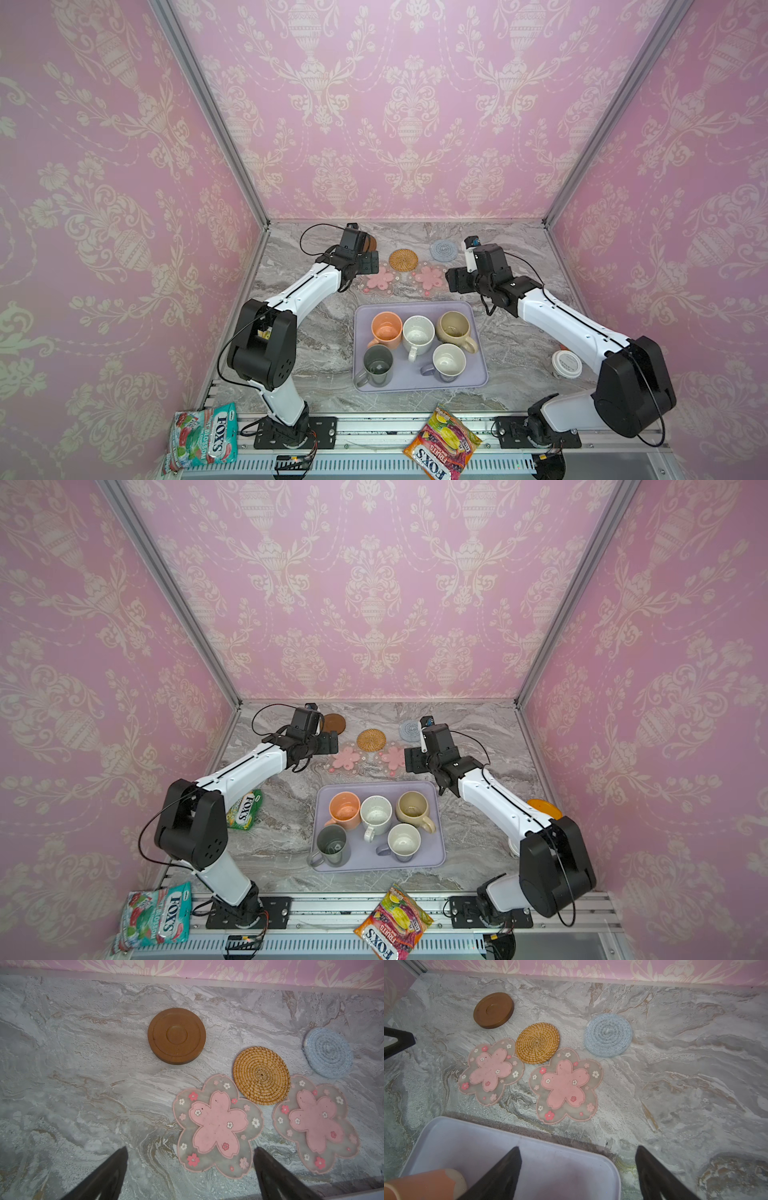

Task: Place cups on coasters
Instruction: Move the coaster to the top-center of the table.

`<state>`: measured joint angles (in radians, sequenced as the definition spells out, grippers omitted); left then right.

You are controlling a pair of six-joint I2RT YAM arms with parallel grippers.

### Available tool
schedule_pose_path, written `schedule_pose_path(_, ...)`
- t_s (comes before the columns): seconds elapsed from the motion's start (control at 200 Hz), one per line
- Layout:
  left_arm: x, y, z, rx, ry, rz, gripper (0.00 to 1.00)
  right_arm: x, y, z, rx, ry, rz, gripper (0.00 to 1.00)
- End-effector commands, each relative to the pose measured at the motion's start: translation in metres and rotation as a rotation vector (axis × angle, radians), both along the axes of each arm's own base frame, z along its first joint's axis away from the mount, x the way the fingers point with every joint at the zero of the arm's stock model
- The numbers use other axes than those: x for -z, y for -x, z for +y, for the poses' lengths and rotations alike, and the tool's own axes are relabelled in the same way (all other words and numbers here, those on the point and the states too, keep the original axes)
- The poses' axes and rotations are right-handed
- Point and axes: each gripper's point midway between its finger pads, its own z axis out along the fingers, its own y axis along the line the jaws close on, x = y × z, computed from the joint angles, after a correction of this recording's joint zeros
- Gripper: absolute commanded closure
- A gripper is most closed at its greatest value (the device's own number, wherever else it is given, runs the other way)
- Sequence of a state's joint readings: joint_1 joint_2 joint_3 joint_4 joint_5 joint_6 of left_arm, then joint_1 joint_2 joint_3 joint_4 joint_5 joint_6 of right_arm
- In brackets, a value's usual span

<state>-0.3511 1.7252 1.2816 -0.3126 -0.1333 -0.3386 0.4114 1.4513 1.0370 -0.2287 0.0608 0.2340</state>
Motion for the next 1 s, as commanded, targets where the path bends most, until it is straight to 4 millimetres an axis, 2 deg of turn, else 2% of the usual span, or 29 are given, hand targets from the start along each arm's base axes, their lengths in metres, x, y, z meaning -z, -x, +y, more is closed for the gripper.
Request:
schedule_pose_path(0.0,0.002,-0.001,-0.010,0.007,0.039,0.039,0.06,0.001,-0.004,0.025,-0.048,-0.070,0.047,0.16)
schedule_pose_path(0.13,0.008,-0.008,-0.019,0.025,0.064,0.066,0.12,0.006,-0.011,0.044,-0.074,-0.073,0.072,0.20)
schedule_pose_path(0.175,0.010,-0.010,-0.024,0.033,0.075,0.073,0.15,0.014,-0.010,0.048,-0.076,-0.065,0.094,0.21)
schedule_pose_path(0.185,0.010,-0.011,-0.025,0.035,0.076,0.075,0.16,0.005,-0.015,0.051,-0.077,-0.075,0.076,0.21)
schedule_pose_path(0.2,0.011,-0.012,-0.027,0.037,0.079,0.078,0.17,0.002,-0.016,0.054,-0.079,-0.081,0.071,0.22)
schedule_pose_path(0.295,0.018,-0.015,-0.035,0.044,0.107,0.097,0.24,0.009,-0.018,0.065,-0.087,-0.086,0.099,0.24)
schedule_pose_path(0.375,0.027,-0.014,-0.048,0.075,0.137,0.122,0.28,0.015,-0.016,0.073,-0.101,-0.082,0.118,0.25)
schedule_pose_path(0.44,0.035,-0.011,-0.062,0.123,0.149,0.148,0.36,0.018,-0.014,0.078,-0.109,-0.078,0.124,0.25)
schedule_pose_path(0.515,0.042,-0.007,-0.080,0.182,0.156,0.173,0.47,0.020,-0.014,0.080,-0.113,-0.072,0.125,0.25)
schedule_pose_path(0.696,0.057,0.003,-0.119,0.306,0.167,0.255,0.58,0.020,-0.012,0.076,-0.102,-0.047,0.125,0.25)
schedule_pose_path(0.816,0.069,0.009,-0.130,0.317,0.185,0.307,0.65,0.020,-0.011,0.072,-0.103,-0.022,0.129,0.24)
schedule_pose_path(0.991,0.086,0.020,-0.131,0.320,0.193,0.379,0.73,0.021,-0.007,0.063,-0.100,0.025,0.130,0.24)
